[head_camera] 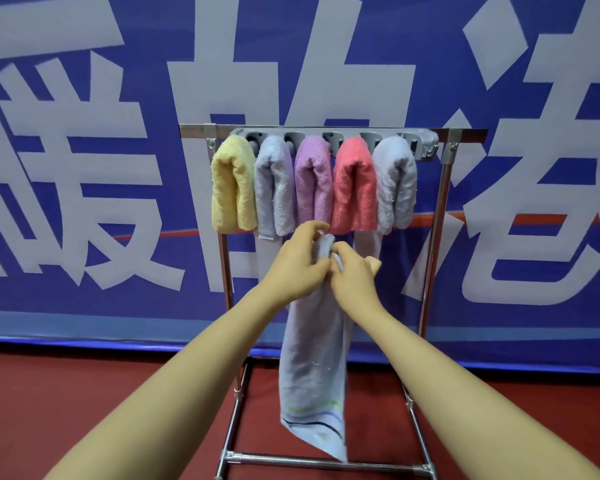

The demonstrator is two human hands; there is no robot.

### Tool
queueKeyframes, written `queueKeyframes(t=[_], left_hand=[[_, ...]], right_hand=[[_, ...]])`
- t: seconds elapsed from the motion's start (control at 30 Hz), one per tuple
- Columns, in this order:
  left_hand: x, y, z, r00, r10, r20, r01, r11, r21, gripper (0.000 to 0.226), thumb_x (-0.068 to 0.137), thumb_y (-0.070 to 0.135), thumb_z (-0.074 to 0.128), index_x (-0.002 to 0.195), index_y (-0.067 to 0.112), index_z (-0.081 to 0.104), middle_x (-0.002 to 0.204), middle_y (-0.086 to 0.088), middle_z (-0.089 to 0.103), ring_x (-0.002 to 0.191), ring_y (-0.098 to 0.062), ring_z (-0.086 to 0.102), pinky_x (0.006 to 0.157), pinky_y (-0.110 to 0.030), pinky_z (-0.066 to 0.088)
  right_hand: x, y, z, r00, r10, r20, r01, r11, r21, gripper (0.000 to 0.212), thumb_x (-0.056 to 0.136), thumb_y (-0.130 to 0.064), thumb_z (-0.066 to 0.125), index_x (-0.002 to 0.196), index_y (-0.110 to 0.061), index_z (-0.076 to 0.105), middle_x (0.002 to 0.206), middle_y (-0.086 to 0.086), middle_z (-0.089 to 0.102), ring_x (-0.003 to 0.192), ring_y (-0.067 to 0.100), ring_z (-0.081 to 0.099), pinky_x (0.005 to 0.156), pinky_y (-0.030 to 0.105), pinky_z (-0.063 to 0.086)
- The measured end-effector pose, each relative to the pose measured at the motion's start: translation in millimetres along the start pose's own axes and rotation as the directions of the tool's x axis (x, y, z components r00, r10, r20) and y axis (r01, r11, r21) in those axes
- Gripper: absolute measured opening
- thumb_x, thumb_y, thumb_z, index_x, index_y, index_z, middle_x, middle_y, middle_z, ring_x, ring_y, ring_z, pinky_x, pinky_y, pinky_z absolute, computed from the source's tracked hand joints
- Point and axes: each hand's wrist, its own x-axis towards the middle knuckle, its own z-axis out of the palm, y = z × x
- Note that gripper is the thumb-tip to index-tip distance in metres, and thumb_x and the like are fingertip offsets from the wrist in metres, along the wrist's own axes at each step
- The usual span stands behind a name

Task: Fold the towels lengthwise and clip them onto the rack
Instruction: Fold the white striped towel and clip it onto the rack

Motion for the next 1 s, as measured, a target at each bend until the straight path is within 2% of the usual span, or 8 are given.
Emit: queueKeyframes(t=[0.07, 0.17, 0.27, 0.33, 0.5, 0.73, 0.9, 1.0], left_hand=[[-7, -4, 1, 0.999, -0.011, 0.037, 0.013, 0.999, -0.053, 0.051, 0.083, 0.017, 0.059, 0.129, 0.012, 0.038, 0.121, 0.002, 0.049, 0.108, -0.011, 0.051, 0.089, -0.023, 0.042], [-13, -12, 2, 0.988, -0.154, -0.005, 0.152, 0.980, -0.126, 0.047, 0.086, 0.019, 0.061, 0.123, 0.009, 0.034, 0.105, 0.002, 0.052, 0.095, -0.011, 0.054, 0.080, -0.022, 0.045], [-13, -23, 5, 0.954, -0.292, -0.068, 0.290, 0.956, -0.031, 0.016, 0.090, 0.024, 0.055, 0.096, 0.011, 0.048, 0.080, 0.003, 0.056, 0.080, -0.019, 0.055, 0.061, -0.019, 0.040], [-11, -27, 5, 0.945, -0.289, -0.155, 0.310, 0.941, 0.135, 0.024, 0.094, 0.027, 0.046, 0.078, 0.010, 0.049, 0.071, -0.001, 0.056, 0.077, -0.027, 0.055, 0.056, -0.024, 0.038], [-6, -25, 1, 0.951, -0.228, -0.208, 0.277, 0.929, 0.246, 0.025, 0.098, 0.030, 0.036, 0.097, 0.008, 0.048, 0.090, -0.014, 0.065, 0.085, -0.036, 0.058, 0.070, -0.044, 0.049], [13, -16, -7, 0.996, -0.059, -0.067, 0.089, 0.722, 0.686, 0.035, 0.096, 0.043, 0.044, 0.104, 0.009, 0.043, 0.093, -0.013, 0.063, 0.086, -0.036, 0.060, 0.060, -0.034, 0.034], [16, -19, -12, 0.982, -0.086, -0.169, 0.182, 0.677, 0.713, 0.043, 0.097, 0.049, 0.039, 0.099, 0.008, 0.049, 0.091, -0.012, 0.067, 0.083, -0.035, 0.063, 0.058, -0.033, 0.034], [14, -16, -10, 0.987, -0.065, -0.148, 0.155, 0.629, 0.761, 0.036, 0.099, 0.042, 0.037, 0.100, 0.007, 0.046, 0.091, -0.013, 0.067, 0.080, -0.035, 0.064, 0.058, -0.033, 0.034]], right_hand=[[1, -4, -4, 0.998, 0.021, -0.066, -0.016, 0.997, 0.072, 0.020, 0.095, -0.014, 0.041, 0.093, -0.020, 0.060, 0.063, -0.003, 0.053, 0.087, 0.005, 0.033, 0.075, 0.012, 0.028], [5, -9, -13, 0.990, -0.016, -0.143, 0.023, 0.999, 0.047, 0.020, 0.096, -0.014, 0.042, 0.100, -0.014, 0.061, 0.062, -0.009, 0.050, 0.079, -0.014, 0.033, 0.091, 0.033, 0.034], [9, -12, -15, 0.976, -0.121, -0.181, 0.108, 0.991, -0.081, 0.019, 0.097, -0.013, 0.041, 0.100, -0.015, 0.060, 0.064, -0.008, 0.052, 0.079, -0.011, 0.038, 0.087, 0.032, 0.027], [12, -6, -15, 0.964, -0.167, -0.209, 0.127, 0.974, -0.188, 0.019, 0.098, -0.016, 0.040, 0.099, -0.015, 0.059, 0.075, -0.005, 0.059, 0.074, 0.004, 0.043, 0.083, 0.030, 0.024], [10, 7, -20, 0.947, -0.252, -0.198, 0.198, 0.946, -0.256, 0.020, 0.099, -0.017, 0.041, 0.108, -0.016, 0.059, 0.086, 0.000, 0.067, 0.073, 0.022, 0.053, 0.083, 0.038, 0.039], [10, 25, -33, 0.985, -0.067, -0.157, 0.034, 0.978, -0.208, 0.033, 0.094, -0.008, 0.032, 0.100, -0.031, 0.055, 0.074, -0.001, 0.062, 0.079, 0.032, 0.056, 0.069, 0.050, 0.050], [10, 24, -33, 0.975, 0.003, -0.224, -0.028, 0.994, -0.109, 0.032, 0.092, -0.006, 0.031, 0.093, -0.023, 0.059, 0.079, -0.001, 0.064, 0.082, 0.028, 0.057, 0.085, 0.050, 0.045], [6, 15, -26, 0.998, -0.020, -0.057, 0.017, 0.998, -0.054, 0.032, 0.092, -0.009, 0.038, 0.096, -0.025, 0.066, 0.100, -0.003, 0.065, 0.098, 0.015, 0.049, 0.099, 0.035, 0.035]])
